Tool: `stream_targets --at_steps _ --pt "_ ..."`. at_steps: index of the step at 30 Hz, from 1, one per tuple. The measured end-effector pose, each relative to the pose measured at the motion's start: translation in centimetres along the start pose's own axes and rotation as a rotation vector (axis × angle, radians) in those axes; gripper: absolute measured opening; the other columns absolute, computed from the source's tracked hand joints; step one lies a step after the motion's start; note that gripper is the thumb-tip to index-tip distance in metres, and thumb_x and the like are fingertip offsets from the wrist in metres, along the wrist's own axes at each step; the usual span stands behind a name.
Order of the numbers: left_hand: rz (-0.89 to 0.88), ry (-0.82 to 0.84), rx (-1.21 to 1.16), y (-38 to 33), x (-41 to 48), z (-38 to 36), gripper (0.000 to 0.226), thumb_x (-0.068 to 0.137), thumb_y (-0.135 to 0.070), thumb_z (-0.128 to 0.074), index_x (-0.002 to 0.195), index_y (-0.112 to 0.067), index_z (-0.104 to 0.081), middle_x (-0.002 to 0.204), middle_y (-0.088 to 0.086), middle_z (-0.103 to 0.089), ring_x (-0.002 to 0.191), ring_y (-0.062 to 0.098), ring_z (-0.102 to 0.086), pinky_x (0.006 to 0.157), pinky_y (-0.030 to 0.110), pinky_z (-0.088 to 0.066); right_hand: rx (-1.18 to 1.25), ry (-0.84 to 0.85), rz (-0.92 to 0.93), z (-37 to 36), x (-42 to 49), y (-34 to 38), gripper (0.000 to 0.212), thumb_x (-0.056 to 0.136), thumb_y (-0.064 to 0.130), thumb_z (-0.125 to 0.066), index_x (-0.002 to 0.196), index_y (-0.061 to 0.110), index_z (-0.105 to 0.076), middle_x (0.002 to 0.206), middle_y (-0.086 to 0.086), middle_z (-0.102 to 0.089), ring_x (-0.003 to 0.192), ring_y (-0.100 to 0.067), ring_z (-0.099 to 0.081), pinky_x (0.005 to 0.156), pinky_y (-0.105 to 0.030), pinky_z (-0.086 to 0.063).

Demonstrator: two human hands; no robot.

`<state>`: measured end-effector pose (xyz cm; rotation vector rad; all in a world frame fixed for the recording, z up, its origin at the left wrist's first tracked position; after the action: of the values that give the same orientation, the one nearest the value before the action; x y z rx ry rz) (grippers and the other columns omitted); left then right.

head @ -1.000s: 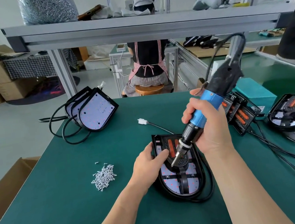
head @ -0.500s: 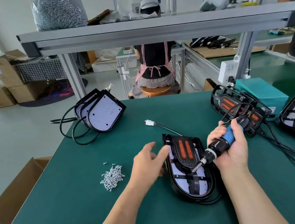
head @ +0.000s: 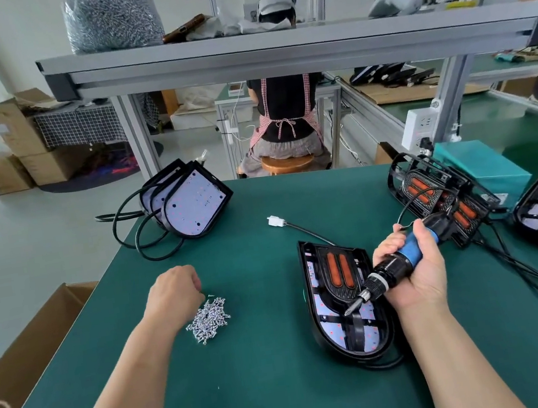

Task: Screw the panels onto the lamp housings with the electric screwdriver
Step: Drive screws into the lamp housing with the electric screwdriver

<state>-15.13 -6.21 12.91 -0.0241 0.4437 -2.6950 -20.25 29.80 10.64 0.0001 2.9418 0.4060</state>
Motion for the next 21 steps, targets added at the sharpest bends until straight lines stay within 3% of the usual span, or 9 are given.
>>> stream_targets --at_steps 4,8,10,13,15,17,21 --pt "-0.021 -0.003 0.053 -0.2 0.4 0.0 0.024 0.083 0.000 -0.054 0.079 -0.022 -0.060 0.095 0.003 -0.067 0.090 0.026 -0.060 0.072 0.030 -0.045 -0.005 0.000 -0.005 0.1 -0.1 -0.3 0.025 0.088 0.031 -0.070 0.096 0.010 -0.057 0.069 0.005 -0.053 0.056 -0.004 -0.052 0.055 -0.015 -0.048" --pt "-0.076 0.043 0.175 -0.7 0.5 0.2 0.018 0.087 -0.002 -0.053 0.093 -0.014 -0.065 0.100 0.005 -0.069 0.097 0.028 -0.062 0.082 0.036 -0.052 -0.029 0.023 -0.015 -0.2 -0.2 -0.6 0.027 0.083 0.032 -0.071 0.093 0.011 -0.058 0.069 0.005 -0.052 0.056 -0.003 -0.052 0.055 -0.014 -0.047" --pt "-0.092 0.003 0.138 -1.0 -0.2 0.5 0.017 0.088 -0.001 -0.050 0.090 -0.014 -0.061 0.097 0.006 -0.067 0.093 0.029 -0.060 0.080 0.037 -0.051 -0.029 0.024 -0.014 -0.3 -0.3 -0.7 0.027 0.083 0.033 -0.071 0.093 0.011 -0.058 0.069 0.005 -0.052 0.056 -0.003 -0.052 0.055 -0.014 -0.047" --pt "-0.128 -0.139 -0.239 -2.9 -2.3 1.6 0.017 0.088 -0.003 -0.052 0.086 -0.018 -0.059 0.080 0.001 -0.067 0.076 0.021 -0.062 0.067 0.031 -0.048 -0.008 0.023 -0.011 -0.4 -0.3 -0.7 0.029 0.083 0.033 -0.072 0.093 0.011 -0.058 0.069 0.005 -0.052 0.055 -0.004 -0.053 0.054 -0.015 -0.048" --pt "-0.150 -0.093 -0.611 -5.5 -4.4 1.7 0.020 0.089 -0.001 -0.056 0.088 -0.018 -0.066 0.071 -0.001 -0.069 0.062 0.008 -0.065 0.062 0.022 -0.048 0.011 0.014 -0.011 -0.5 -0.3 -0.7 0.030 0.083 0.033 -0.072 0.094 0.010 -0.057 0.069 0.004 -0.052 0.054 -0.005 -0.053 0.053 -0.016 -0.048" --pt "-0.189 0.016 -0.931 -8.7 -6.6 1.1 0.023 0.089 0.005 -0.059 0.084 -0.014 -0.071 0.066 0.000 -0.070 0.060 0.006 -0.066 0.062 0.019 -0.053 0.037 0.006 -0.013 -0.5 -0.4 -0.7 0.030 0.087 0.034 -0.071 0.095 0.009 -0.057 0.070 0.003 -0.053 0.055 -0.006 -0.054 0.053 -0.017 -0.049" --pt "-0.268 0.137 -1.092 -13.5 -10.5 -0.5 0.026 0.086 0.005 -0.067 0.075 -0.018 -0.073 0.065 -0.007 -0.067 0.062 0.003 -0.058 0.061 0.013 -0.047 0.104 0.016 -0.021 -0.5 -0.3 -0.6 0.038 0.084 0.037 -0.074 0.098 0.007 -0.057 0.074 0.001 -0.054 0.060 -0.008 -0.054 0.054 -0.019 -0.050"
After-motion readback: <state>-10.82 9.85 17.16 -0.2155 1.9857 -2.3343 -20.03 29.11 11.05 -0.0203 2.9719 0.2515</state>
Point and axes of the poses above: each hand's wrist, its own x-axis towards the middle knuckle, its own z-axis out of the back of the hand, y = z × x, the point moved 5 cm from there along x, towards the middle knuckle
